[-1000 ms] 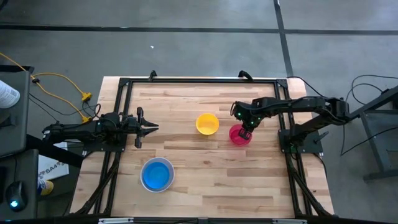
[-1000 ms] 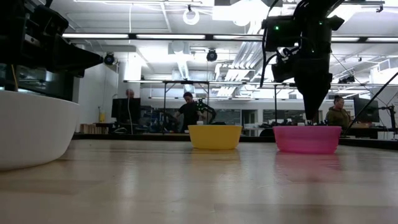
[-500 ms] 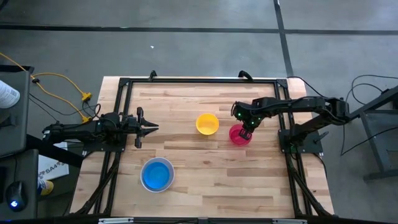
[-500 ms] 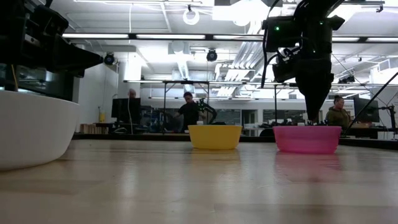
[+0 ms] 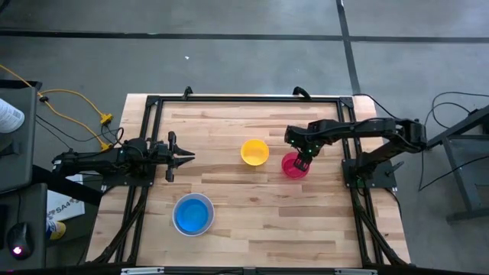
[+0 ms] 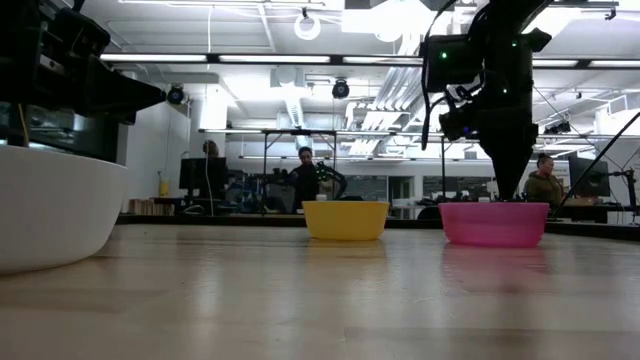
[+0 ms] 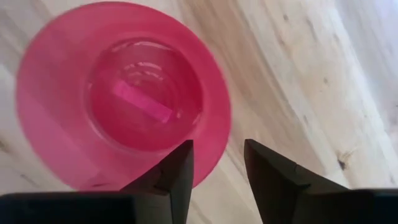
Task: Nest bowls inside each other
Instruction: Stack the red bowl on the blue bowl
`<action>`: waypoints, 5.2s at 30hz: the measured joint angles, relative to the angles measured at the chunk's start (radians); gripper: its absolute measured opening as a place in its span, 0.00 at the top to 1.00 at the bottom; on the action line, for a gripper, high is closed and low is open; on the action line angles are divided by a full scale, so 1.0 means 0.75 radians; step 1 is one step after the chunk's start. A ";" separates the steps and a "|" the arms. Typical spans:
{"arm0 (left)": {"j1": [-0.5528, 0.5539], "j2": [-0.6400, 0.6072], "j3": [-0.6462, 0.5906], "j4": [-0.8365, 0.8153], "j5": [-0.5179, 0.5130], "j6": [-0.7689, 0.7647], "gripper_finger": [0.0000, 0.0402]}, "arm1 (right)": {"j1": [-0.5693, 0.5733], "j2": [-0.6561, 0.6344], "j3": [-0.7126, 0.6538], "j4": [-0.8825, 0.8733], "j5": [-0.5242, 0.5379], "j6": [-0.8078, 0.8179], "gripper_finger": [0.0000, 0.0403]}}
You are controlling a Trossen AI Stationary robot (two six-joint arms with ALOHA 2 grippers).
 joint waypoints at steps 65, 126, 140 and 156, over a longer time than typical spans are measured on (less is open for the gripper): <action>0.000 0.000 0.000 0.000 0.000 0.000 0.85 | -0.001 0.104 0.001 0.060 0.034 -0.012 0.99; 0.000 0.001 0.000 0.000 0.001 0.000 0.85 | 0.354 0.736 1.104 0.005 -0.324 0.038 0.99; 0.000 0.000 0.000 -0.001 0.001 0.000 0.85 | 0.411 0.888 1.343 0.104 -0.370 0.065 0.99; 0.000 0.000 0.000 0.000 0.001 0.000 0.85 | 0.430 0.893 1.374 0.139 -0.377 0.033 0.99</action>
